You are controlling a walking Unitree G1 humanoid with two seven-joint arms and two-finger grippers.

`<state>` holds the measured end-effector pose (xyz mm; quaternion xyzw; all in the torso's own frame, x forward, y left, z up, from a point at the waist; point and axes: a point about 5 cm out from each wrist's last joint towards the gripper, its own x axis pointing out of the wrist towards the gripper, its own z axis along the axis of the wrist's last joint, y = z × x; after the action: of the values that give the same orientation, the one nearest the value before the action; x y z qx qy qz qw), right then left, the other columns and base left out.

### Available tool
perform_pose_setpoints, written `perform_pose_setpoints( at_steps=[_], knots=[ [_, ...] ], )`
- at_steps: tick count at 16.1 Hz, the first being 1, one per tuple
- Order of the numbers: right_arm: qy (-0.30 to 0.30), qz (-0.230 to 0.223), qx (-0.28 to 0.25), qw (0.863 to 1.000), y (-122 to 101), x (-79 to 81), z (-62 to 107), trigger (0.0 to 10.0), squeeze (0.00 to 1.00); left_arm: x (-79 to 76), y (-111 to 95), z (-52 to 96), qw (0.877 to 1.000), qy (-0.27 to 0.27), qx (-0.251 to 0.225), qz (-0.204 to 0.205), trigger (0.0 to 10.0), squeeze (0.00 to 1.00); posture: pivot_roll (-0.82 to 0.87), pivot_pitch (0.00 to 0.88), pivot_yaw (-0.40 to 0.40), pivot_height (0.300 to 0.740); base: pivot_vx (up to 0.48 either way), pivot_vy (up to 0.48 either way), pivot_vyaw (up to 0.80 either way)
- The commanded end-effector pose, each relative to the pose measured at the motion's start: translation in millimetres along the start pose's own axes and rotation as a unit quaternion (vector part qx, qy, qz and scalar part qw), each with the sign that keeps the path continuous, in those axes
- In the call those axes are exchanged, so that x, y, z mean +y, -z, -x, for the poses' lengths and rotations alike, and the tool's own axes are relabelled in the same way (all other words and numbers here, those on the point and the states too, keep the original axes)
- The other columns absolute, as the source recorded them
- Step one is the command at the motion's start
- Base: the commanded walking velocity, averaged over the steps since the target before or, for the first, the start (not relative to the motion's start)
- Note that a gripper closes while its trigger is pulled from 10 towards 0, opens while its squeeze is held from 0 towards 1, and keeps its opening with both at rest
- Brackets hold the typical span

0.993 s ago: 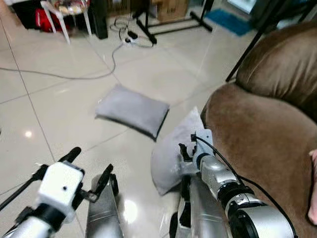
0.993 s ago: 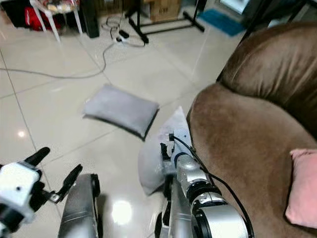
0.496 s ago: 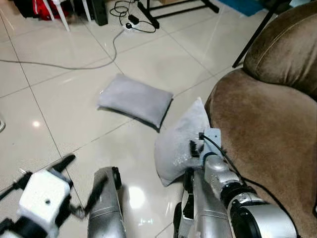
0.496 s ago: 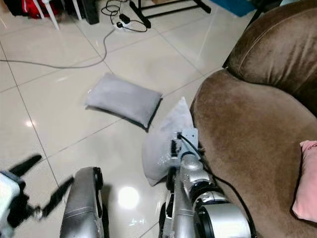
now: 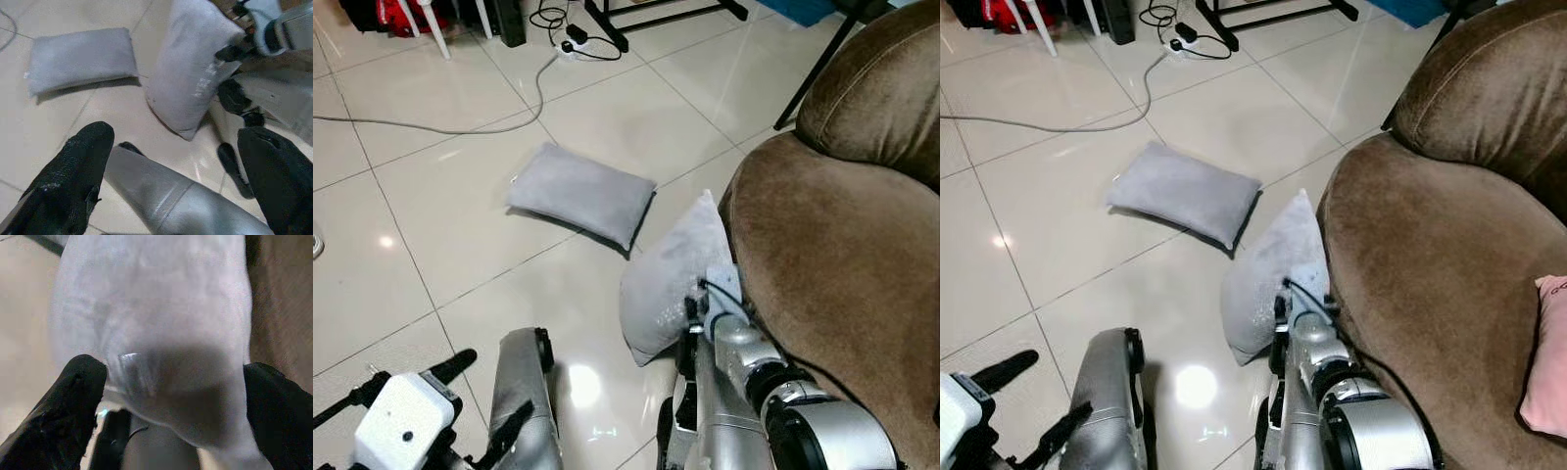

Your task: Move the pillow to the sofa from floor

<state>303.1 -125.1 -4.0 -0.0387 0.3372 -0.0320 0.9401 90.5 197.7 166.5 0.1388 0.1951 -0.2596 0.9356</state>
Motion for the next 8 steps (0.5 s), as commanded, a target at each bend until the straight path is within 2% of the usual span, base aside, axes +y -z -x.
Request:
perform_pose_setpoints(
  at_steps=[1, 2, 4, 5, 6, 8],
  knots=[
    [-0.002, -0.031, 0.024, 0.999, 12, -1.4, 0.8, 7.6, 0.0, -2.0, 1, 2.9, 1.0, 0.013, 0.008, 0.006, 10.0, 0.0, 0.28, 0.244, -0.074, 0.56, 0.0, 0.0, 0.0],
    [-0.008, -0.039, 0.023, 0.999, 11, 0.2, 0.9, 4.2, 0.0, -0.7, 2, 4.0, 1.0, 0.013, 0.01, 0.006, 10.0, 0.0, 0.28, 0.24, -0.072, 0.56, 0.0, 0.0, 0.0],
    [-0.024, -0.028, 0.016, 0.999, 8, 4.6, 1.1, 2.4, 0.0, 4.7, 5, 7.2, 1.0, 0.007, 0.019, -0.002, 10.0, 0.0, 0.28, 0.238, -0.069, 0.56, 0.0, 0.0, 0.0],
    [-0.027, -0.012, 0.014, 0.999, 7, 5.2, 1.1, 0.4, 0.0, 7.1, 7, 7.8, 1.0, 0.004, 0.021, -0.004, 10.0, 0.0, 0.28, 0.237, -0.069, 0.56, 0.0, 0.0, 0.0],
    [-0.027, -0.006, 0.011, 1.0, 6, 5.1, 1.0, 0.0, 0.0, 8.3, 8, 8.0, 1.0, 0.005, 0.02, -0.003, 10.0, 0.0, 0.29, 0.233, -0.068, 0.56, 0.0, 0.0, 0.0],
    [-0.025, -0.003, 0.01, 1.0, 6, 5.1, 1.0, 0.0, 0.0, 8.0, 9, 7.9, 1.0, 0.012, 0.02, 0.001, 10.0, 0.0, 0.29, 0.233, -0.068, 0.56, 0.0, 0.0, 0.0]
  ],
)
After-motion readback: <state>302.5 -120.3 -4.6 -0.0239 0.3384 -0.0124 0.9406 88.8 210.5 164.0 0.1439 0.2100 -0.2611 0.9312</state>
